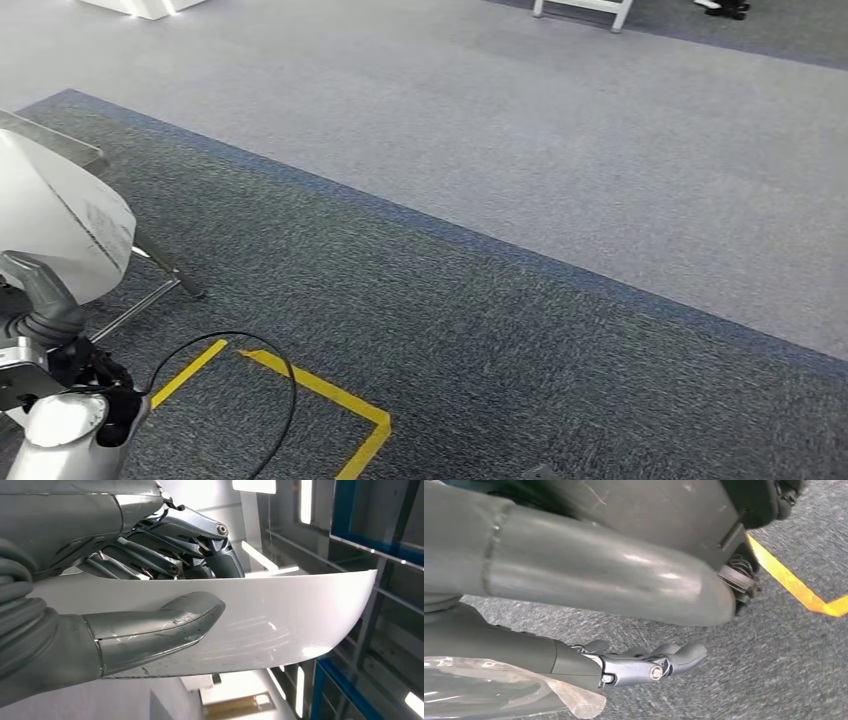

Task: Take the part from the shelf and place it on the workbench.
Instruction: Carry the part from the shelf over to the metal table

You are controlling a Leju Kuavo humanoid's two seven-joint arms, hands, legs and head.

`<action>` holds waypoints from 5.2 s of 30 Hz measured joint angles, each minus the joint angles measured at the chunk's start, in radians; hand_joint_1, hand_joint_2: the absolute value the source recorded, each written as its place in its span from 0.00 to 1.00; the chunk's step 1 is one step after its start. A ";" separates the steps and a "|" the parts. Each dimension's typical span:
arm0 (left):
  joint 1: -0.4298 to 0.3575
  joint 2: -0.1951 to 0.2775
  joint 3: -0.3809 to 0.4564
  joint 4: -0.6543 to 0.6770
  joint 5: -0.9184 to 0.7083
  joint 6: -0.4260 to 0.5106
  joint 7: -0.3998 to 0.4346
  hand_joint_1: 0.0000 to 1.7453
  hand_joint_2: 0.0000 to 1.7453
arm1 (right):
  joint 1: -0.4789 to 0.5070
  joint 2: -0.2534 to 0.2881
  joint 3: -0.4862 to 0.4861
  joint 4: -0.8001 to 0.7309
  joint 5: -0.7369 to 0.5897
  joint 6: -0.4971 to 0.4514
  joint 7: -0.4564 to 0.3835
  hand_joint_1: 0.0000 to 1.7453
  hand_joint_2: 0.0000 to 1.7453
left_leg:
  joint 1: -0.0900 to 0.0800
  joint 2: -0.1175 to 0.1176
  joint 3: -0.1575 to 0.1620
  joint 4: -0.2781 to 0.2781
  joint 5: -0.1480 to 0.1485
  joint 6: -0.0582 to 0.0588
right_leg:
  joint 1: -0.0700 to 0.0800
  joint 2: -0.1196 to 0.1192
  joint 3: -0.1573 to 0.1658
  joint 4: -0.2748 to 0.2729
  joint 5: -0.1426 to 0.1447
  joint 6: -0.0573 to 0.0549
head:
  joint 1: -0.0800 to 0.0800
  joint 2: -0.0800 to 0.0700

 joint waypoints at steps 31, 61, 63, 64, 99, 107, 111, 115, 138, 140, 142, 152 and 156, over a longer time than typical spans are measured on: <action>-0.029 0.002 0.005 0.011 0.002 -0.006 -0.002 1.00 1.00 | -0.008 0.000 0.000 -0.002 0.012 0.019 -0.002 0.00 0.00 | -0.002 0.001 -0.005 0.005 -0.001 0.002 | 0.000 0.008 0.017 -0.030 0.014 0.000 | 0.001 0.000; -0.006 0.002 0.009 0.011 0.005 0.006 -0.001 1.00 1.00 | -0.002 0.002 0.000 -0.002 0.026 -0.006 0.004 0.00 0.00 | 0.002 0.018 -0.011 0.007 0.002 0.000 | 0.003 -0.004 0.009 0.008 -0.017 0.000 | 0.000 0.000; -0.004 0.002 0.009 0.011 0.006 0.006 -0.001 1.00 1.00 | -0.006 0.002 -0.003 -0.002 0.020 -0.018 0.022 0.00 0.00 | 0.000 0.004 -0.009 0.009 0.000 -0.003 | 0.004 0.004 0.053 -0.126 0.066 -0.008 | 0.000 0.000; -0.004 0.002 0.009 0.011 0.006 0.007 -0.001 1.00 1.00 | -0.008 0.002 -0.005 -0.002 0.017 -0.022 0.030 0.00 0.00 | -0.001 0.000 -0.010 0.010 -0.001 -0.006 | 0.004 0.009 0.075 -0.181 0.088 -0.012 | -0.001 0.000; 0.021 0.006 0.021 0.004 0.053 -0.039 -0.006 1.00 1.00 | 0.005 0.002 -0.026 -0.002 0.042 -0.054 0.014 0.00 0.00 | 0.000 0.048 0.029 0.006 -0.040 -0.031 | 0.004 -0.001 0.097 -0.231 0.101 -0.028 | -0.002 0.000; 0.026 0.006 0.023 0.004 0.052 -0.043 -0.008 1.00 1.00 | 0.008 0.002 -0.029 -0.002 0.042 -0.054 0.013 0.00 0.00 | 0.006 0.053 -0.111 0.237 -0.068 -0.050 | 0.001 -0.005 0.159 -0.239 0.058 -0.047 | -0.012 0.000; 0.025 0.006 0.023 0.003 0.052 -0.043 -0.008 1.00 1.00 | 0.006 0.002 -0.029 -0.002 0.042 -0.053 0.013 0.00 0.00 | -0.002 0.060 -0.027 0.030 0.014 -0.031 | 0.005 -0.007 0.182 -0.245 0.026 -0.027 | -0.011 0.000; 0.026 0.006 0.024 0.002 0.052 -0.043 -0.010 1.00 1.00 | 0.003 0.002 -0.029 -0.002 0.042 -0.053 0.012 0.00 0.00 | -0.001 0.055 -0.001 0.003 -0.011 -0.007 | 0.005 -0.009 0.185 -0.216 0.029 -0.005 | -0.006 0.000; 0.045 0.005 0.028 -0.004 0.055 -0.042 -0.014 1.00 1.00 | 0.017 0.001 -0.030 0.000 0.046 -0.054 0.007 0.00 0.00 | 0.004 0.052 -0.063 0.211 -0.216 -0.047 | 0.005 0.001 0.179 -0.218 0.026 -0.048 | -0.003 0.000; 0.047 0.005 0.032 -0.004 0.055 -0.042 -0.014 1.00 1.00 | 0.017 0.001 -0.030 0.000 0.046 -0.054 0.007 0.00 0.00 | 0.003 0.058 -0.064 0.111 -0.086 -0.043 | 0.004 0.003 0.213 -0.220 -0.005 -0.041 | -0.003 0.000; 0.049 0.006 0.036 -0.004 0.055 -0.042 -0.014 1.00 1.00 | 0.013 0.001 -0.031 0.001 0.046 -0.054 0.007 0.00 0.00 | 0.000 0.062 -0.059 0.062 -0.009 -0.034 | 0.006 0.004 0.239 -0.226 -0.025 -0.029 | -0.003 0.000; 0.054 0.004 0.040 -0.010 0.055 -0.039 -0.014 1.00 1.00 | 0.015 0.001 -0.032 0.002 0.045 -0.054 0.002 0.00 0.00 | -0.002 0.052 0.037 0.034 -0.071 0.013 | 0.009 0.002 0.012 0.024 -0.081 0.002 | 0.008 0.000; 0.056 0.003 0.041 -0.010 0.056 -0.036 -0.016 1.00 1.00 | 0.021 -0.001 -0.033 0.003 0.046 -0.054 0.000 0.00 0.00 | -0.009 0.049 0.080 0.030 -0.110 0.005 | 0.019 0.001 0.036 -0.165 0.073 -0.026 | 0.003 0.000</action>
